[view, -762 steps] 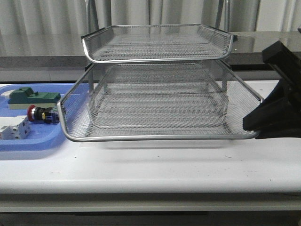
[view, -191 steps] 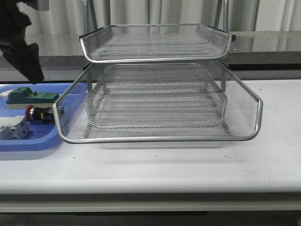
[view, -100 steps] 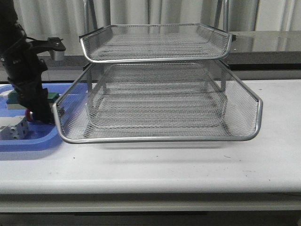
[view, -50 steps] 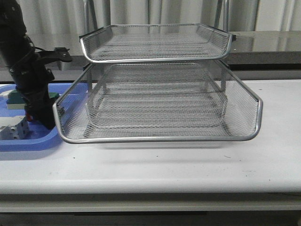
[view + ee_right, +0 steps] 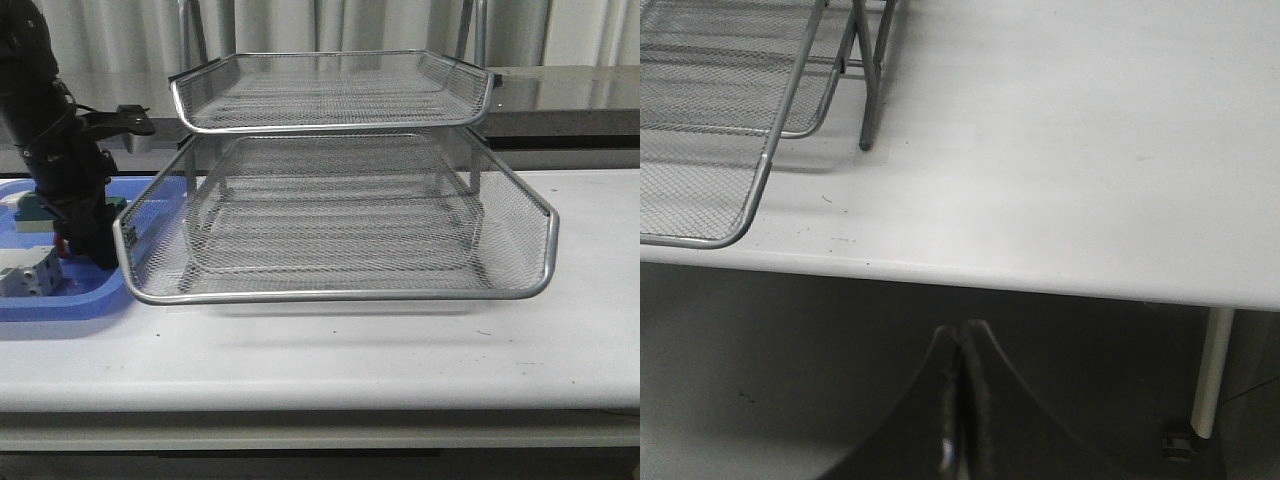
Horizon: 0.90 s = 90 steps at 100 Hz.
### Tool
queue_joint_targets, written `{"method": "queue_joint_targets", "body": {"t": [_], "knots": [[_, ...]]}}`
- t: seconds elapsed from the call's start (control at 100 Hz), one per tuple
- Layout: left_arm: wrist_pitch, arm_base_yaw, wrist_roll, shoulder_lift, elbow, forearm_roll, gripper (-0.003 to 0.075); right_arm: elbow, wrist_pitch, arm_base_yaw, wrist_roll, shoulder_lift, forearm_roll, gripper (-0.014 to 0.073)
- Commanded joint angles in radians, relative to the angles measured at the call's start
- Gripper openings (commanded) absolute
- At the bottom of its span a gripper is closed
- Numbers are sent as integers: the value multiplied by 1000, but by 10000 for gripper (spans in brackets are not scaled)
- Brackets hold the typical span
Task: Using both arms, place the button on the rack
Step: 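Close the left gripper on the button and lift it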
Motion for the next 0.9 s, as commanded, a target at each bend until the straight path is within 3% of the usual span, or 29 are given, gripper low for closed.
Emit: {"method": "queue_joint_targets", "body": {"t": [0.0,0.15,0.34,0.67,0.89], "knots": [[-29,-6,-1,-57,-28,-15,284,-34,-58,-5,0,8,-8,-70],[-6,-6,-1,-59,-49,-15,125,-34,-58,-5,0,8,-8,-70],[128,-6,-13,-58,-154,-15,18,-34,-58,-5,0,8,-8,-70],[391,15,-119,-58,-386,-11,9,-34,-58,-5,0,8,-8,-70],[392,23,-198,-131,-401,23,9,-34,-58,-5,0,8,-8,-70]]}}
